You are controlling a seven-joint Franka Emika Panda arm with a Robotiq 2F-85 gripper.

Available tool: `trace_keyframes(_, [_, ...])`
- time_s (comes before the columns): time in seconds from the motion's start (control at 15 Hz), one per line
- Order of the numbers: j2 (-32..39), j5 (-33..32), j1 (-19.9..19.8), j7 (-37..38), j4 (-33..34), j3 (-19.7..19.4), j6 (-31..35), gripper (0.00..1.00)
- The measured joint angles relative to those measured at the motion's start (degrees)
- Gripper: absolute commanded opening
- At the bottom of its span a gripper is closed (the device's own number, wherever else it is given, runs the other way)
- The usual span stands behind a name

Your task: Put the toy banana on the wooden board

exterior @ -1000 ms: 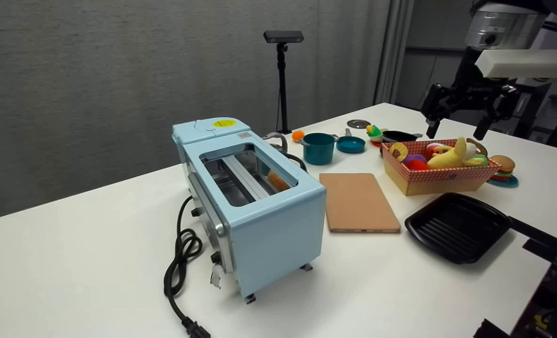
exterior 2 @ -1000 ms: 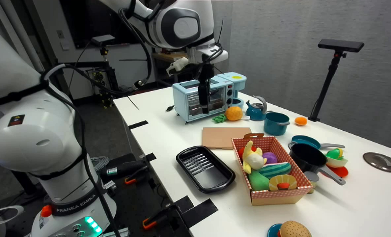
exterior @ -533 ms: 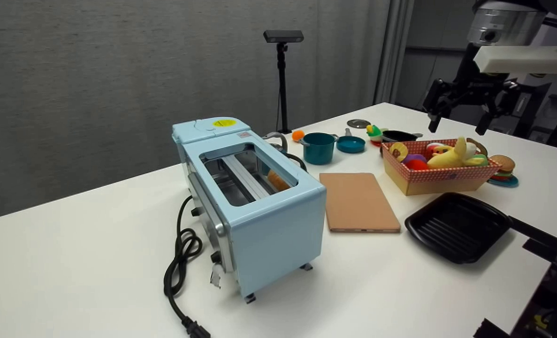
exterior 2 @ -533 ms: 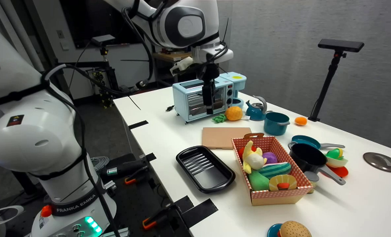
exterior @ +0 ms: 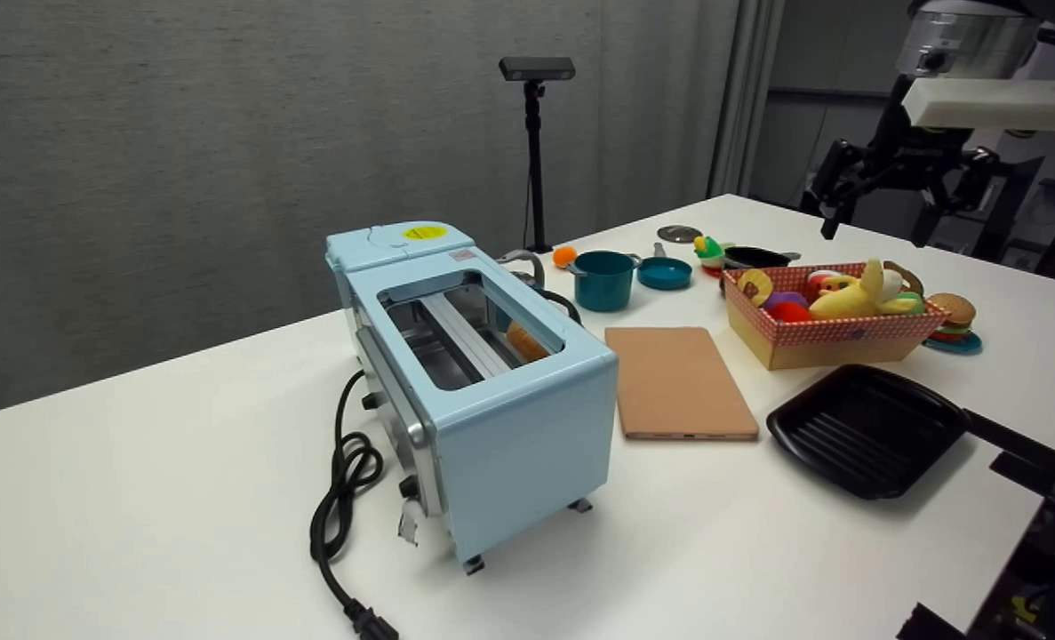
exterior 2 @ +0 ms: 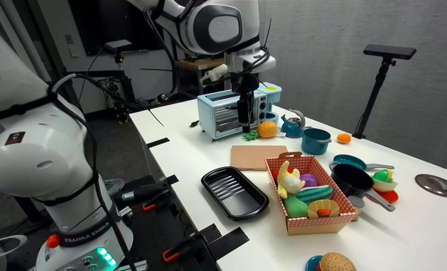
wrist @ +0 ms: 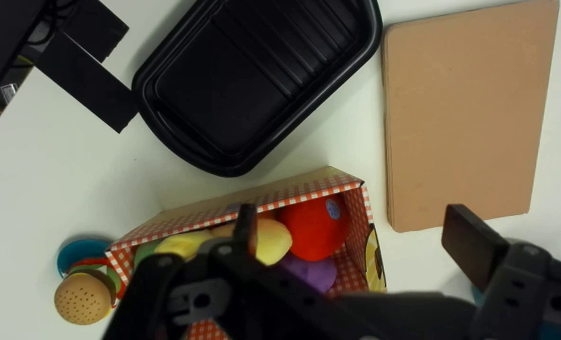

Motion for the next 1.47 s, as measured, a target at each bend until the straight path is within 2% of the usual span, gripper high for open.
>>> trace_keyframes(1.47, [1.88, -1.09, -5.56, 0.22, 1.12, -5.25, 3.69, 1.0])
